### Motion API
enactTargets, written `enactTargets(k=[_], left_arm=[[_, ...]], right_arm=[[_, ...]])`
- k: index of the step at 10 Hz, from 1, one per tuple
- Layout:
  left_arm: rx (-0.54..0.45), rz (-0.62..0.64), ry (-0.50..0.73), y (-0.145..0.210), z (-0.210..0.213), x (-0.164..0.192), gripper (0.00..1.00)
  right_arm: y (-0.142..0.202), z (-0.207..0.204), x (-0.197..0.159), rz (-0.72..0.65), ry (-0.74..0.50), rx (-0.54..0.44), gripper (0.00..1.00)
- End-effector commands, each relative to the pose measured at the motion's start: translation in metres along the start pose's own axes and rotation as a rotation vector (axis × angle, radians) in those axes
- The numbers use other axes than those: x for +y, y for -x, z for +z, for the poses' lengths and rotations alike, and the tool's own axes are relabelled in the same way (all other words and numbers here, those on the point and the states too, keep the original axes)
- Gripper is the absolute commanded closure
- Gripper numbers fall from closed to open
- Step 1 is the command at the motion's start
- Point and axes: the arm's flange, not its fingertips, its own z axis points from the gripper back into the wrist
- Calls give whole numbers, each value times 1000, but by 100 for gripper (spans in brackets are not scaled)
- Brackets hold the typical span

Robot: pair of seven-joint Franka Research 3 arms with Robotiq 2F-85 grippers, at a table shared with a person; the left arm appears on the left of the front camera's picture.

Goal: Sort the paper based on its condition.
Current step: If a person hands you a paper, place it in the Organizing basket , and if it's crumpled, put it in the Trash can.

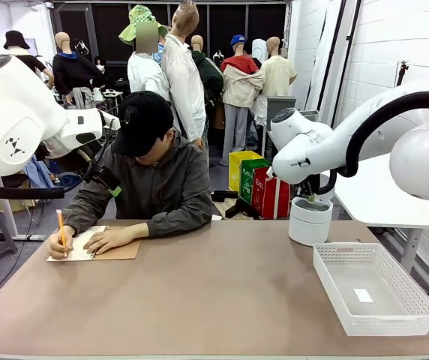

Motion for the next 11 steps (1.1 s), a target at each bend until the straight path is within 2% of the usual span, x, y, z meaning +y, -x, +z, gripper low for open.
enactTargets(k=[1,4,9,11], left_arm=[[2,1,0,-1,1,1,0],[2,1,0,-1,1,1,0],[2,1,0,-1,1,1,0],[2,1,0,-1,1,1,0]], right_arm=[[-6,-8,-2,-25,60,7,100],[-7,-14,-3,-36,76,24,97],[-7,-11,-3,-52,73,9,0],[-6,-10,-2,-55,71,5,0]])
